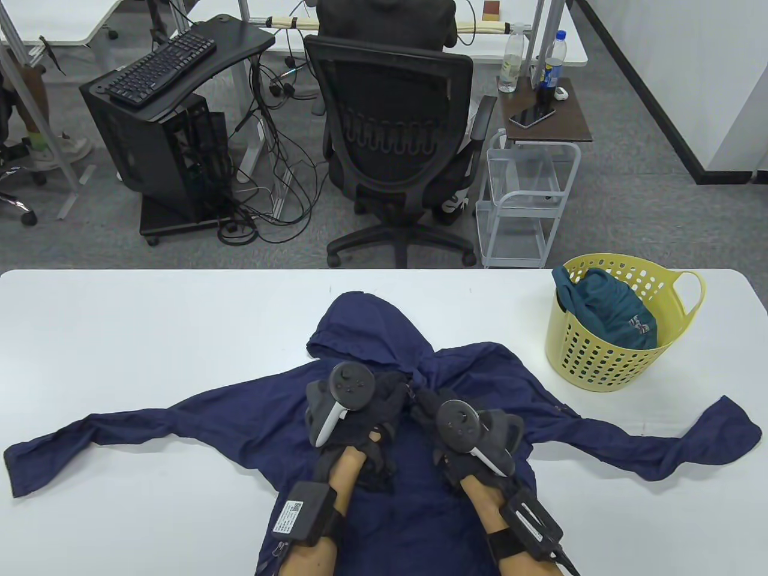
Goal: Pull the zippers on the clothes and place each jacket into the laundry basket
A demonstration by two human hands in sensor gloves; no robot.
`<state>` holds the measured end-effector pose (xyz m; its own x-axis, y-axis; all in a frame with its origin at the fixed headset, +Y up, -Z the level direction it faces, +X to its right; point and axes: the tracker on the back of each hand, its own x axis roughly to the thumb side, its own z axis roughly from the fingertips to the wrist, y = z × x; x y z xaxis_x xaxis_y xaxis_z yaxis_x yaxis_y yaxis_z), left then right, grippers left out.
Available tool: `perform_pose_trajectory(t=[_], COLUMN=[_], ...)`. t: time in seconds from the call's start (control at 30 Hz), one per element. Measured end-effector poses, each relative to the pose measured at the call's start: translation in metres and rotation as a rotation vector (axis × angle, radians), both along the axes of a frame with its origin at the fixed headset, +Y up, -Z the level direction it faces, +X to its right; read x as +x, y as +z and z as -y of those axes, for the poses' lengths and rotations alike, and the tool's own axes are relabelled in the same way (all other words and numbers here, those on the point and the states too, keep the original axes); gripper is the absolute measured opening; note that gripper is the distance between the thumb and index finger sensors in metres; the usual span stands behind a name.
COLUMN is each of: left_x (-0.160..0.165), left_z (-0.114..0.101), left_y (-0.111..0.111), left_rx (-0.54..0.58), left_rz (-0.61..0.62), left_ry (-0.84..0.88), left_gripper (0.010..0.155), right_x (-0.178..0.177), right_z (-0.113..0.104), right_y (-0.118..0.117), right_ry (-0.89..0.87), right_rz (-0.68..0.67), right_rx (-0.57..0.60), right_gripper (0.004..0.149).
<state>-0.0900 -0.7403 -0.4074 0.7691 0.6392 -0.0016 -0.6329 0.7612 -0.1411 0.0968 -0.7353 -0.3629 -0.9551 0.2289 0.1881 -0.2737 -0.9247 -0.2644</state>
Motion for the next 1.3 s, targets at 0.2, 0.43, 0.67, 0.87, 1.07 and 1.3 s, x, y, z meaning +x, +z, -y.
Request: perform_pose_trajectory(t=[0.2, 0.43, 0.67, 0.87, 1.07, 1.3], left_x=[-0.009, -0.004, -0.013, -0.01, 0.017, 0.034], left_z=[0.004, 0.003, 0.01, 0.0, -0.034, -0.022], left_y=[-0.013, -0.021, -0.026, -0.014, 0.011, 0.01], left_rx=[-0.037, 0.016, 0.0, 0.104, 0.266, 0.184], left_rz=[-0.092, -0.134, -0.192, -0.127, 0.192, 0.269], left_ry=[-0.103, -0.35, -0.379, -0.382, -0.53, -0.7], left_gripper=[0.047, 0.047, 0.047, 0.054, 0.055, 0.045], right_x=[-0.018, -0.031, -0.032, -0.014, 0.012, 0.02], right_z=[0.017, 0.026, 0.017, 0.019, 0.008, -0.003], right_y=[0.001, 0.012, 0.019, 0.011, 0.006, 0.017], right_ry=[0.17, 0.208, 0.198, 0.071, -0.191, -0.314], right_rz=[-0.024, -0.097, -0.154, -0.128, -0.014, -0.063], right_rx=[-0.084, -0.142, -0.271, -0.29, -0.193, -0.094], right_gripper=[0.043, 0.041, 0.043, 0.042, 0.042, 0.042])
